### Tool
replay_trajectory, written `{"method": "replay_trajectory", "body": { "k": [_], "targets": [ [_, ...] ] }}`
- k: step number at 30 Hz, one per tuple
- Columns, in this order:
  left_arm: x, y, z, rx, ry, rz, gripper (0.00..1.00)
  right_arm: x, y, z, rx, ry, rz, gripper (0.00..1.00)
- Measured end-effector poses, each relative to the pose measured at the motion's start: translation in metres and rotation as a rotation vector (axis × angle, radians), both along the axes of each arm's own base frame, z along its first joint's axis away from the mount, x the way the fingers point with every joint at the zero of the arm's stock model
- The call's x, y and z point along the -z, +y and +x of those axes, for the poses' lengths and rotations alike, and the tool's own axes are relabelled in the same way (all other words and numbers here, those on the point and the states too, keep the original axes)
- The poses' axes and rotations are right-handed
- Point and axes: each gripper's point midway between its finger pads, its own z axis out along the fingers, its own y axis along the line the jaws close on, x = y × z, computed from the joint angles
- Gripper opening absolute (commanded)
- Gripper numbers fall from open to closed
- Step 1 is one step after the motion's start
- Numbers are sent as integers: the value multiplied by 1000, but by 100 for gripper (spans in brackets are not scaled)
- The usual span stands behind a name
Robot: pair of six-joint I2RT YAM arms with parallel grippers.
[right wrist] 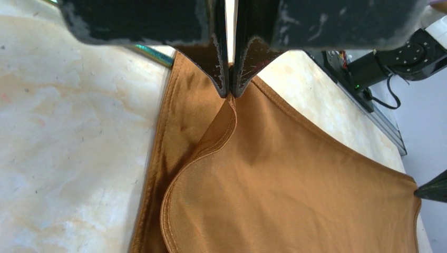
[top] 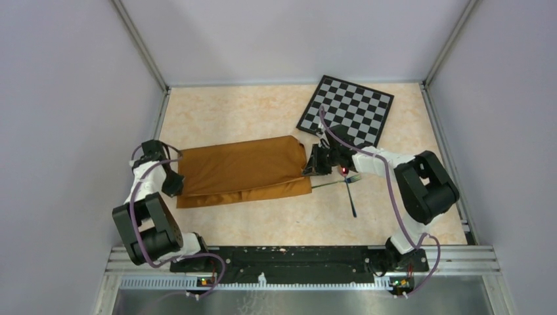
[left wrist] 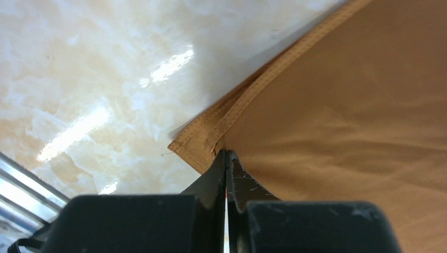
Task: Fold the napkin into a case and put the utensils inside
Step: Fold and flatten the napkin at the center of the board.
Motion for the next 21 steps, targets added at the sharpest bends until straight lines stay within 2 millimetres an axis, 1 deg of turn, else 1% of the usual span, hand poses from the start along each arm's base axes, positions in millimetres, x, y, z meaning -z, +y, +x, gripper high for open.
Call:
{"method": "replay_trajectory", "body": {
  "k": [3,6,12,21],
  "targets": [
    [14,2,-13,-65,63,-34,0,12,2,3,-2,16,-10,0],
    [21,1,-23,-98,103,-56,0,20,2,4,-3,35,-24,0],
    [21,-4,-26,-103,99,-77,0,13,5,7,-10,19,-20,0],
    [21,-12,-35,-131,124,-109,0,12,10,-3,-39,24,-27,0]
  ]
}}
